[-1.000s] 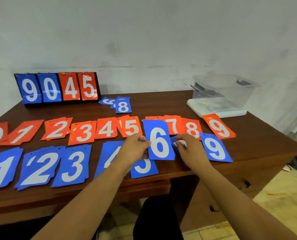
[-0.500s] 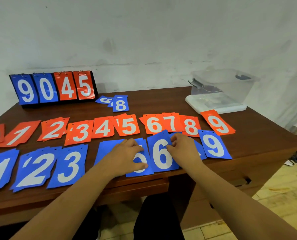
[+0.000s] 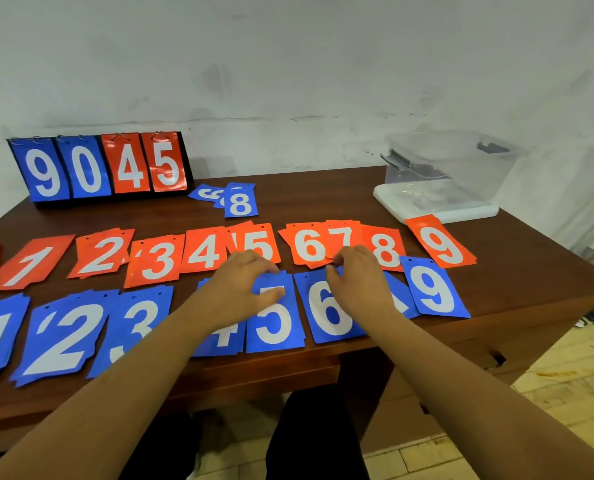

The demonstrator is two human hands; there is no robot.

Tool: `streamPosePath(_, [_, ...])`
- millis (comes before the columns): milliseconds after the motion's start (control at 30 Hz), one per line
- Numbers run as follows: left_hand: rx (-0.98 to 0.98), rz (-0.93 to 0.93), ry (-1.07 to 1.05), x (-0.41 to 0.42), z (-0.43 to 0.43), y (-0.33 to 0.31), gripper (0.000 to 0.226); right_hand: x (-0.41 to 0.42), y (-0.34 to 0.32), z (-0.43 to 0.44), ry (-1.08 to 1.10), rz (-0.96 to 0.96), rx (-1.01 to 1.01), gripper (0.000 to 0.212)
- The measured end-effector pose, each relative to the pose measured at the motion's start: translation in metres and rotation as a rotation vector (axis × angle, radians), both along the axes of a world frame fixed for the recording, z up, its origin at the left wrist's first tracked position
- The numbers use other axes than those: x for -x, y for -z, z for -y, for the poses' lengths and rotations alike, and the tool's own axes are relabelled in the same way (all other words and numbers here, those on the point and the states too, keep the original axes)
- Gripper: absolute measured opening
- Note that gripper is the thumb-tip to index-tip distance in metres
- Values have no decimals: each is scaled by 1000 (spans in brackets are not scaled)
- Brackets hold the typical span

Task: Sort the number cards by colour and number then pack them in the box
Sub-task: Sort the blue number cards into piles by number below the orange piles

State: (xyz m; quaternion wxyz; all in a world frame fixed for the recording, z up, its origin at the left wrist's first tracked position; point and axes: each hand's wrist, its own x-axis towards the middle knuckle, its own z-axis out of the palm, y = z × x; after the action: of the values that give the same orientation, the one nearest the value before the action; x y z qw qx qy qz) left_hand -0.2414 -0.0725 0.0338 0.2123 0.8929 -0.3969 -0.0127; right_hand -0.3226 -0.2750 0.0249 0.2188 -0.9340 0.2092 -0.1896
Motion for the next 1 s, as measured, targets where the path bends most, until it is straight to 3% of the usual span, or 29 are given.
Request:
streamPosePath(100, [42,42,-115,-33,0,-11,34,-33,-14,3,-36,42,-38,30])
streamPosePath(300, [48,0,-375,-124,-2,-20,16,-127,-30,1,-79,-9,-89,22])
streamPosePath(433, [62,-24,-476,-181,-5,-12,14,-192,-31,-7,-119,-58,-119,23])
streamPosePath(633, [46,4,-457,-244,17,3,31,-286,-22,-24,-165,-105,-202,16])
streamPosePath(733, [-21,-39,-457,-265,23,13,31,-318,-16,-27,-109,-78,-328,33])
streamPosePath(867, [-16,45,-408,-271,22,29,35,-345,-6,-33,-44,-28,-585,21])
streamPosePath(1000, [71,-5,-376,-272,11,29,37,-350,3,-31,1,-48,-714,16])
